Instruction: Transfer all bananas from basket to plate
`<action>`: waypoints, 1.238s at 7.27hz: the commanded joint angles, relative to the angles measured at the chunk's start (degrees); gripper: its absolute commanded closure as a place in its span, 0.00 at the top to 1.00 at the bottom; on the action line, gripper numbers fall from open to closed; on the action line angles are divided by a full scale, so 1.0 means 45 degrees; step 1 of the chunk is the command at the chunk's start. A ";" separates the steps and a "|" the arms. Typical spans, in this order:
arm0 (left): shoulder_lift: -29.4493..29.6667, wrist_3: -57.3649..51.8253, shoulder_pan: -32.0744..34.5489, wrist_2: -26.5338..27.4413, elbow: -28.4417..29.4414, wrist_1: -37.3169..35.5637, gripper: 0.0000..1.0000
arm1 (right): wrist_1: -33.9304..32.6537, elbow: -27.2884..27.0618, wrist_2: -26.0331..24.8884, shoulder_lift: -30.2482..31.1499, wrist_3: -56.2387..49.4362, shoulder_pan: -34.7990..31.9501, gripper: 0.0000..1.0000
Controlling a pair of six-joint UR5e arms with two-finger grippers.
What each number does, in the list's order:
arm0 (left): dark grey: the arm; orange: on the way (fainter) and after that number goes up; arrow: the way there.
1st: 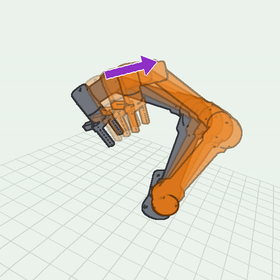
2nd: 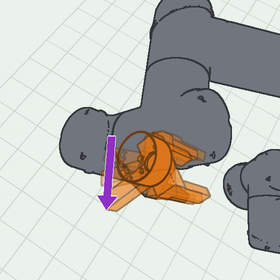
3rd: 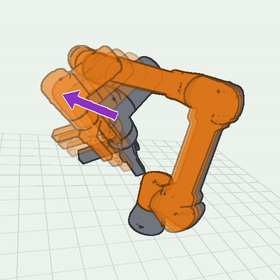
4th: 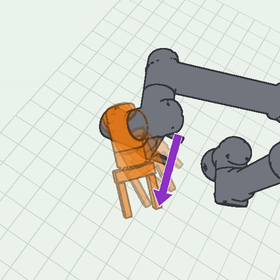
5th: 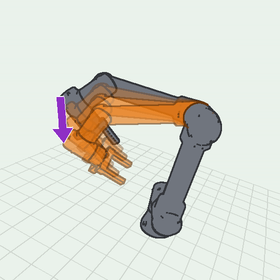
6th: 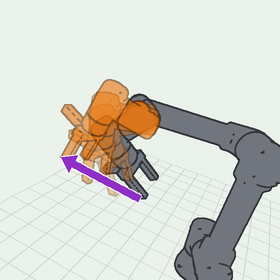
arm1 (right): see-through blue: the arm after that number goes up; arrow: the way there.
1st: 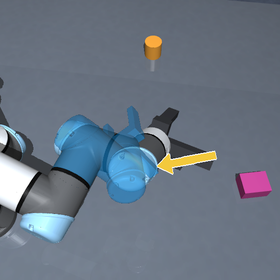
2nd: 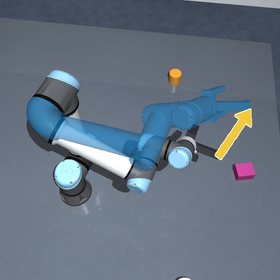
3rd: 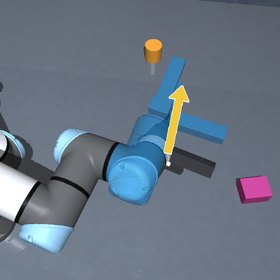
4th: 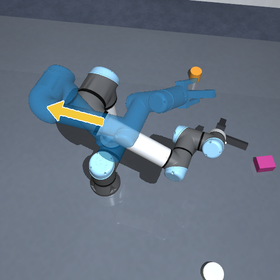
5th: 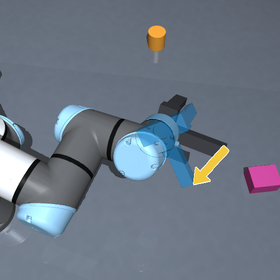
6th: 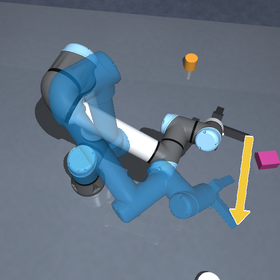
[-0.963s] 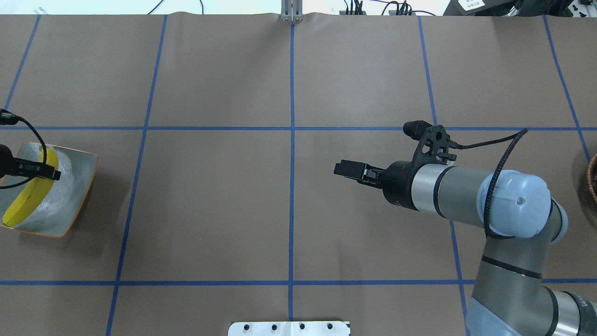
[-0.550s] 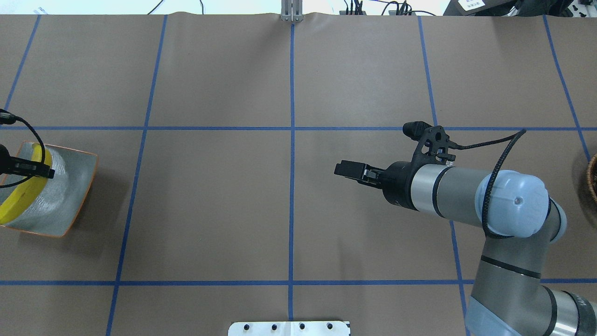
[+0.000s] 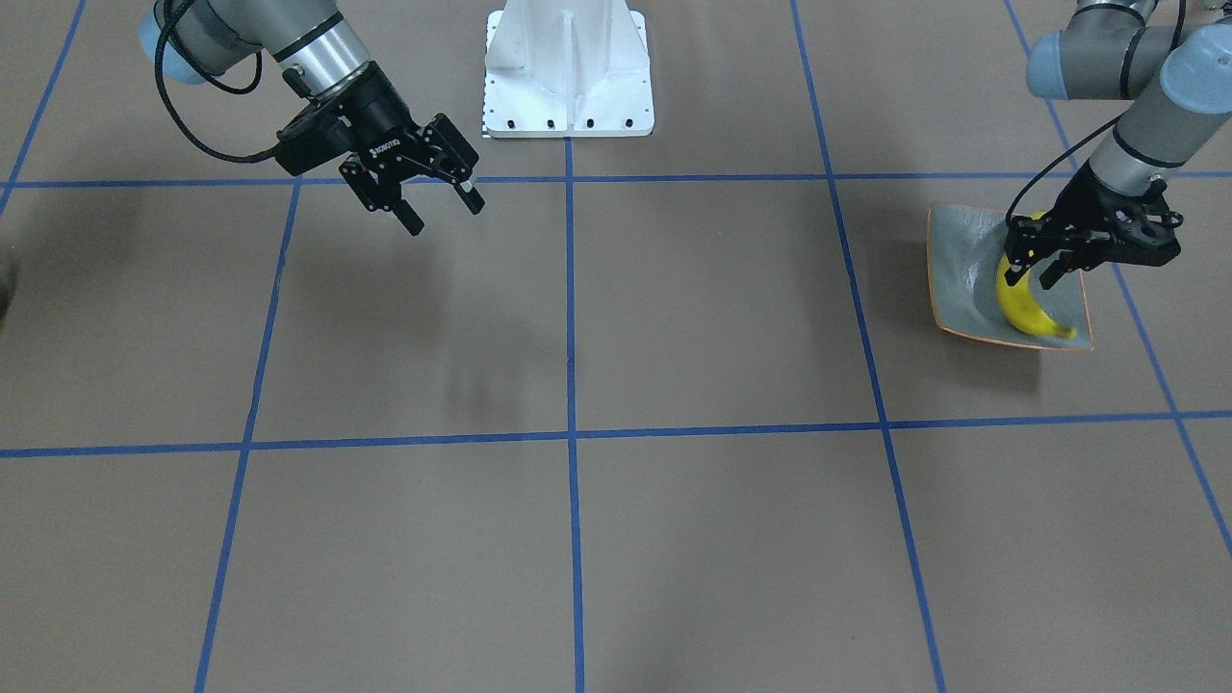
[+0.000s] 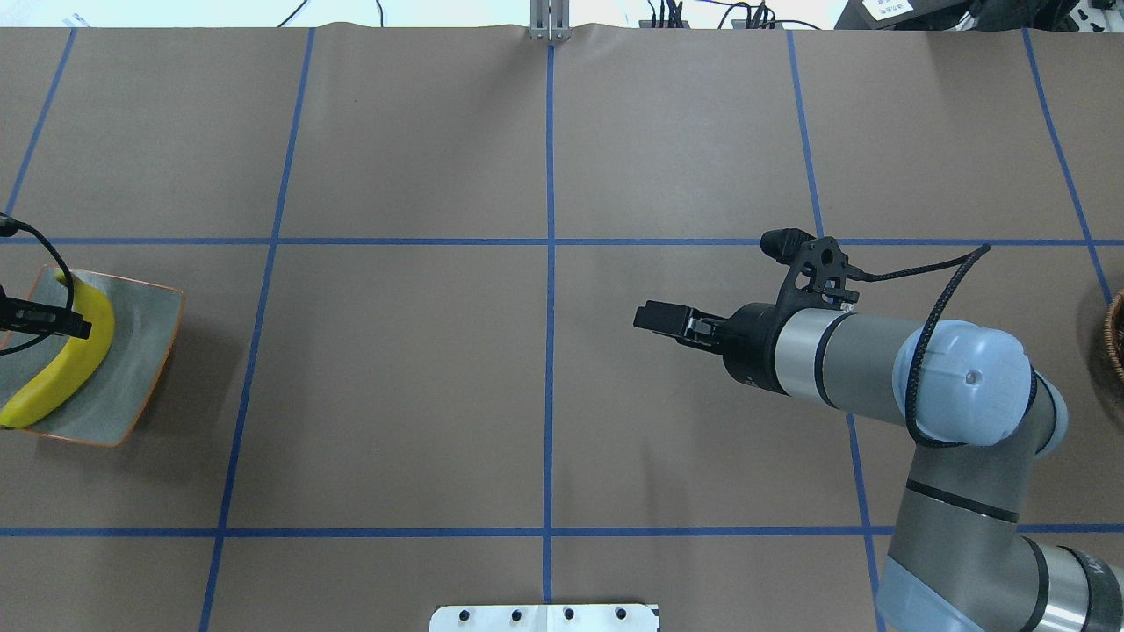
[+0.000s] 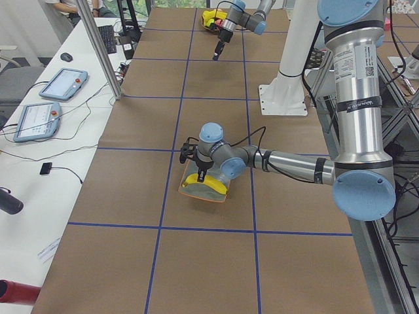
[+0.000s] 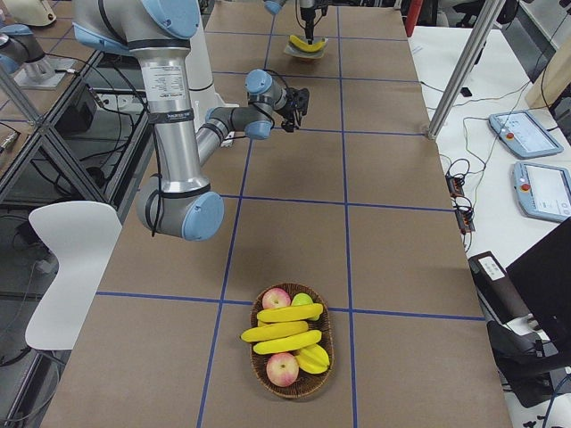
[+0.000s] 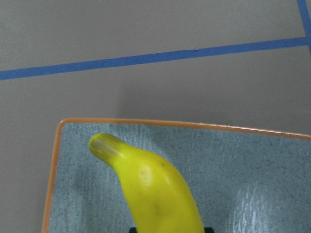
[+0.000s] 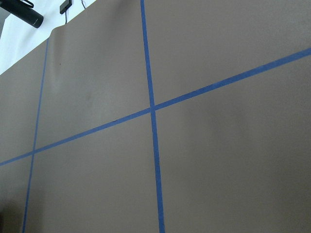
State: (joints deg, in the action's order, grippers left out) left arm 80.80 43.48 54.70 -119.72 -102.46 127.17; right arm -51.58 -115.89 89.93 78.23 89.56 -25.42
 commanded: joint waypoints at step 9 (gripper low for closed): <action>0.0188 0.0240 0.0031 -0.0838 -0.0240 0.0081 0.71 | -0.0178 0.2543 1.0022 0.4875 -1.1149 -1.0917 1.00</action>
State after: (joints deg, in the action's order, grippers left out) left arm 81.53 44.52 54.85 -123.48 -103.61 127.60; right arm -52.32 -109.00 126.55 96.65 52.23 -64.43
